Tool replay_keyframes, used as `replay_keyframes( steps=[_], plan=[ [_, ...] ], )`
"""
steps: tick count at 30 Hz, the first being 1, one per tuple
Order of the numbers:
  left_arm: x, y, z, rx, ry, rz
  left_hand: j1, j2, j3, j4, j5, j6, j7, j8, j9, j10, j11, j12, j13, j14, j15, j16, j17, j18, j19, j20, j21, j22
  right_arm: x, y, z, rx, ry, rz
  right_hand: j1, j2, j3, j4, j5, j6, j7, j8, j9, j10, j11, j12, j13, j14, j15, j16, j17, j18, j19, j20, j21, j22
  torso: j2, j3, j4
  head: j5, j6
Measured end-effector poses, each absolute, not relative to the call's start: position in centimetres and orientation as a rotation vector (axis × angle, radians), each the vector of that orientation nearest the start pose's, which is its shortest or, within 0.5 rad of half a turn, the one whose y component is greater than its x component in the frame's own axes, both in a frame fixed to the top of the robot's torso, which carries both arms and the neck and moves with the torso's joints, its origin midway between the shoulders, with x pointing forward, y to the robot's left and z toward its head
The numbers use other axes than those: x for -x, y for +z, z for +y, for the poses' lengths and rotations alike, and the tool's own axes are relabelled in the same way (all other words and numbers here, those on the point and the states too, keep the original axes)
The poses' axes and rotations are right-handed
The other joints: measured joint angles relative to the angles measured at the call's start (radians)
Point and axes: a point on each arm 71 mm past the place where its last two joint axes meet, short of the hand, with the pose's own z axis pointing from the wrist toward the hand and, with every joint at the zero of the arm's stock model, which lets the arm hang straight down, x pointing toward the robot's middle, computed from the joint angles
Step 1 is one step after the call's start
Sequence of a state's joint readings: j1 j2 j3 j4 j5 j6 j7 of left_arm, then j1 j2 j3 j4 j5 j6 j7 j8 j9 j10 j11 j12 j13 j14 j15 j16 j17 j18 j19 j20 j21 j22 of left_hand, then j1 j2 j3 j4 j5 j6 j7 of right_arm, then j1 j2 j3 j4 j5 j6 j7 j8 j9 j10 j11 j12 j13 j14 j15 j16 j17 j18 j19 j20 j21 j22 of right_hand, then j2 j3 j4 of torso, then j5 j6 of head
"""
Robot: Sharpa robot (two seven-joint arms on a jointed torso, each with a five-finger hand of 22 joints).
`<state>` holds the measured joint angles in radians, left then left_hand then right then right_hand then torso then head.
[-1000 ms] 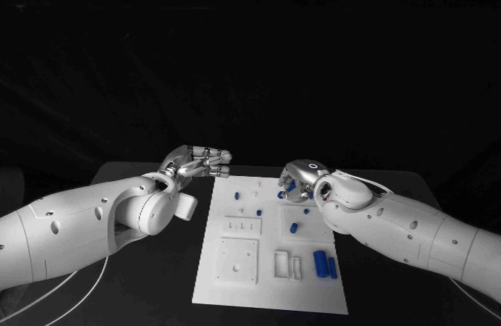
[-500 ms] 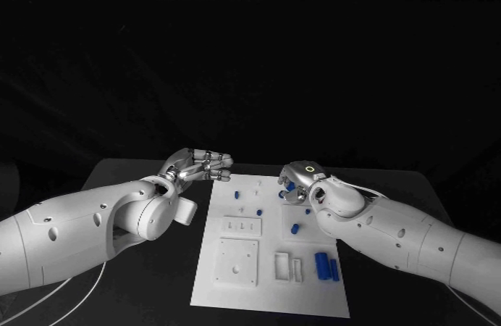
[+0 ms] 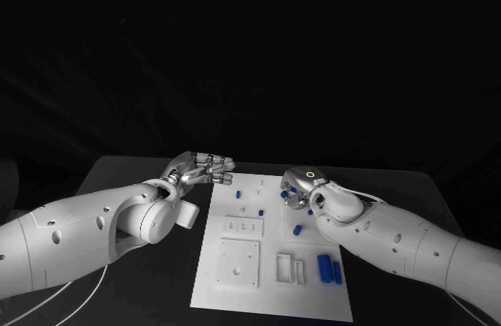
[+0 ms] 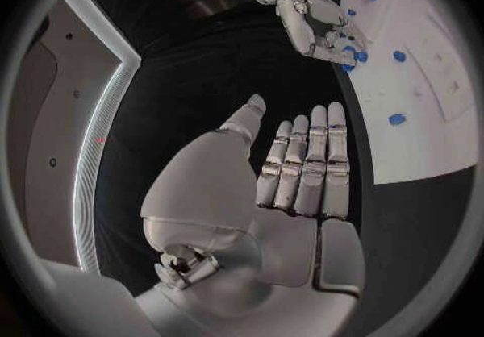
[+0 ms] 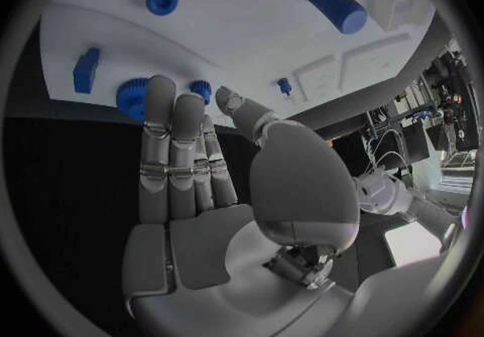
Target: Assemble the parts on the task board
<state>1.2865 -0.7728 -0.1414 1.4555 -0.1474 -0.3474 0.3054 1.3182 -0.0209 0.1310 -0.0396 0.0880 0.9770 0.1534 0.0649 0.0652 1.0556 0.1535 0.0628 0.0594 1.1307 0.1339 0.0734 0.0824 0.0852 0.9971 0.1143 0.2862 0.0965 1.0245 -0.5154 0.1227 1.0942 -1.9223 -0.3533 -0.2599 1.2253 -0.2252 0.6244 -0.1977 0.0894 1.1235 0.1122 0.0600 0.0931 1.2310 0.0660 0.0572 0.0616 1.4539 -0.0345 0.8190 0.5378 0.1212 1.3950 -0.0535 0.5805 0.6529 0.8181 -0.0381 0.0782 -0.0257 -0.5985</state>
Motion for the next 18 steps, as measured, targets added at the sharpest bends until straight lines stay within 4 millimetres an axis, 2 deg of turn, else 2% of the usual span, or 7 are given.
replay_keyframes(
  steps=[18],
  plan=[
    [-50.74,-18.05,19.67,0.942,-1.387,1.549,-0.004,0.004,-0.004,0.004,0.000,0.000,0.000,0.000,0.000,0.000,0.000,0.000,0.000,0.000,0.000,0.000,0.000,0.000,0.000,0.000,0.000,-0.003,-53.82,-24.48,-16.07,0.264,0.283,1.522,0.000,0.000,0.029,0.002,0.007,0.003,-0.003,0.000,0.004,0.004,-0.004,0.000,0.000,-0.003,0.003,0.012,-0.001,0.000,0.000,0.000,-0.033,0.124,0.024,-0.0019,-0.0020,-0.004,0.022]
  ],
)
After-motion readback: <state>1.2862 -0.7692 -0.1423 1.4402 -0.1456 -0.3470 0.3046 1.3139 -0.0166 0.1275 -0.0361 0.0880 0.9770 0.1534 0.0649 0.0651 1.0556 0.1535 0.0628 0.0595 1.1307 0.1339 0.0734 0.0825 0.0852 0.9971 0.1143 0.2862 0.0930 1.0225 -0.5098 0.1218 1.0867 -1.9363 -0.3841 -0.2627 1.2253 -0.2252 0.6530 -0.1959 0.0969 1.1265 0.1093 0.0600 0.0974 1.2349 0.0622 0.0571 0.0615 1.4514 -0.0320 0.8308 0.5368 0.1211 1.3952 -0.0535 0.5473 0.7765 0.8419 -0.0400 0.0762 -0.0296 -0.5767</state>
